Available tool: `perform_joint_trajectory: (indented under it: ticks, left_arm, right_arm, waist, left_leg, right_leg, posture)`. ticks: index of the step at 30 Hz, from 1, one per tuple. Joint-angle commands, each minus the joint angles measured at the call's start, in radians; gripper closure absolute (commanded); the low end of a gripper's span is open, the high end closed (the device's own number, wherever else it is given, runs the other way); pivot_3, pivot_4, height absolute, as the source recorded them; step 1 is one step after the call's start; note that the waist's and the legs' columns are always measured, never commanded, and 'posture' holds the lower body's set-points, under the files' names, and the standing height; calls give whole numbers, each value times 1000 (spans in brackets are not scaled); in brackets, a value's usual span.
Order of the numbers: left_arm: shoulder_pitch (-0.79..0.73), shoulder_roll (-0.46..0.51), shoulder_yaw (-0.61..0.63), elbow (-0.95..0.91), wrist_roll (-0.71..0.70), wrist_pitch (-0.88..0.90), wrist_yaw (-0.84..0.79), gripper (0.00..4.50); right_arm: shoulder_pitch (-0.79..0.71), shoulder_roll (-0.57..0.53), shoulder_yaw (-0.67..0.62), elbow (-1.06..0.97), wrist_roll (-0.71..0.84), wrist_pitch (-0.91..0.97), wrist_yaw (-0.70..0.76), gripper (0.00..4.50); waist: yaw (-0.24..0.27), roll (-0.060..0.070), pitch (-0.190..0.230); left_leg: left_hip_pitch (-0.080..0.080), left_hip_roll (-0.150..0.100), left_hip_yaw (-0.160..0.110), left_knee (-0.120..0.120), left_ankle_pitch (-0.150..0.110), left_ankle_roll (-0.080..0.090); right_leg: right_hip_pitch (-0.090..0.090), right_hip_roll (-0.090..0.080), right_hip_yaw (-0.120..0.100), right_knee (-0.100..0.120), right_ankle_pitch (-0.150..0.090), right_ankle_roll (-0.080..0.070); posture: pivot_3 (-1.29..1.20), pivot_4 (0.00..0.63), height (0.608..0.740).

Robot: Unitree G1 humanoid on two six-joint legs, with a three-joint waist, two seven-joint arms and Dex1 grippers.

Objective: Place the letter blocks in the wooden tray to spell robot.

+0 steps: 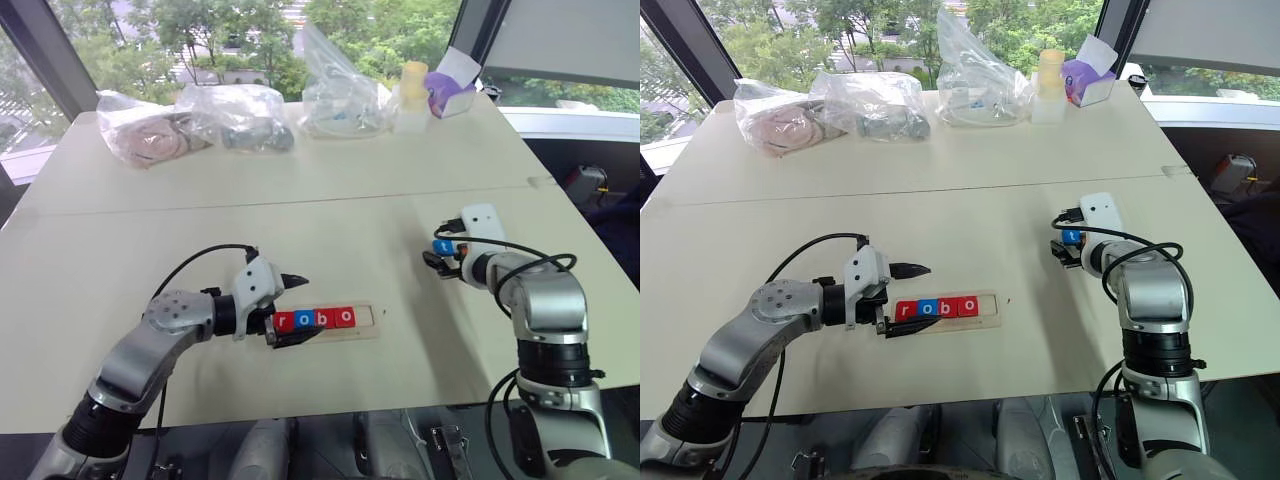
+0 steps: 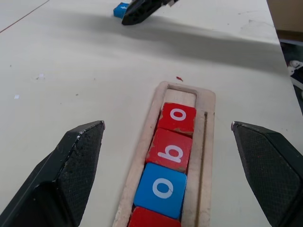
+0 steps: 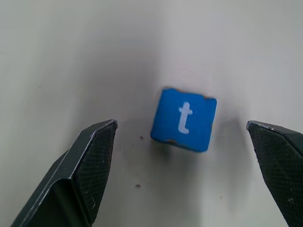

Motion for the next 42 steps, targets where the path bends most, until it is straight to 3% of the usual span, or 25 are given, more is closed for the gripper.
perform_joint_trajectory:
  ticks: [1,2,5,9,10,15,20,25,31,35,38,40,42]
  left_arm:
    - [-12,1,1,-8,3,-22,-9,0]
    - [-13,1,1,-7,3,-22,-10,0]
    - [-12,3,3,-8,5,-21,-9,0]
    - [-4,5,6,-12,5,-22,-8,0]
    - [-2,6,6,-14,5,-22,-8,0]
    - [8,6,5,-25,0,-23,-8,0]
    - [13,7,10,-14,-9,-32,-22,0]
    - [15,-4,-2,0,-1,-46,-23,0]
    - [16,-15,-10,13,6,-58,-25,0]
    - [18,-17,-14,19,9,-66,-25,0]
    - [18,-15,-12,20,8,-70,-25,0]
    - [18,-13,-10,23,10,-73,-26,0]
    - [14,-14,-10,28,9,-75,-26,0]
  right_arm:
    - [-26,25,-38,12,23,16,-38,26]
    - [-31,33,-48,21,27,18,-45,26]
    - [-44,53,-68,48,44,13,-67,837]
    - [-50,60,-58,72,55,-1,-88,3011]
    - [-48,58,-46,69,55,-9,-88,3378]
    - [-13,40,-6,-46,68,81,-86,3360]
    - [150,35,-6,-441,162,390,-64,3360]
    - [329,81,-59,-652,270,394,-113,3360]
    - [405,122,-90,-734,420,394,-202,3360]
    - [402,72,-111,-720,533,394,-236,1470]
    - [339,-140,-96,-674,660,394,-126,62]
    - [267,-312,-74,-621,695,374,-4,62]
    - [243,-486,-19,-556,673,225,147,62]
  waist:
    - [0,0,0]
    - [-1,0,0]
    - [-1,0,0]
    - [-1,0,0]
    - [-1,0,0]
    - [-2,0,0]
    - [5,1,-1]
    - [4,1,-1]
    - [2,1,-1]
    - [2,1,-1]
    - [3,1,-1]
    - [2,1,0]
    - [3,1,0]
  left_leg:
    - [0,0,0,0,0,0]
    - [0,0,0,0,0,0]
    - [0,0,0,1,0,0]
    - [0,0,0,0,0,0]
    - [0,0,0,0,0,0]
    - [0,0,0,0,0,0]
    - [0,0,-2,-1,0,0]
    - [0,0,-1,-1,0,1]
    - [0,0,-1,0,0,1]
    - [0,0,-1,0,0,1]
    - [0,0,-1,1,0,1]
    - [0,0,0,2,0,1]
    - [0,0,0,2,0,1]
  right_leg:
    - [0,0,0,0,0,0]
    - [0,0,0,0,0,0]
    - [0,0,0,0,0,0]
    - [0,0,0,0,0,0]
    - [0,0,0,0,0,0]
    - [0,1,0,1,0,0]
    - [0,0,-1,0,0,0]
    - [0,0,-1,0,0,0]
    - [1,0,-1,0,0,0]
    - [1,0,-1,0,0,0]
    - [1,0,-1,-1,0,0]
    - [2,-1,-1,-2,-1,-2]
    - [3,0,-2,-2,-2,-3]
  posture:
    - [0,150,740]
    - [0,150,740]
    - [0,150,740]
    - [0,150,740]
    - [0,150,740]
    - [0,150,740]
    - [0,150,740]
    - [0,150,740]
    - [0,150,740]
    - [0,150,740]
    - [0,150,740]
    - [0,150,740]
    - [0,150,740]
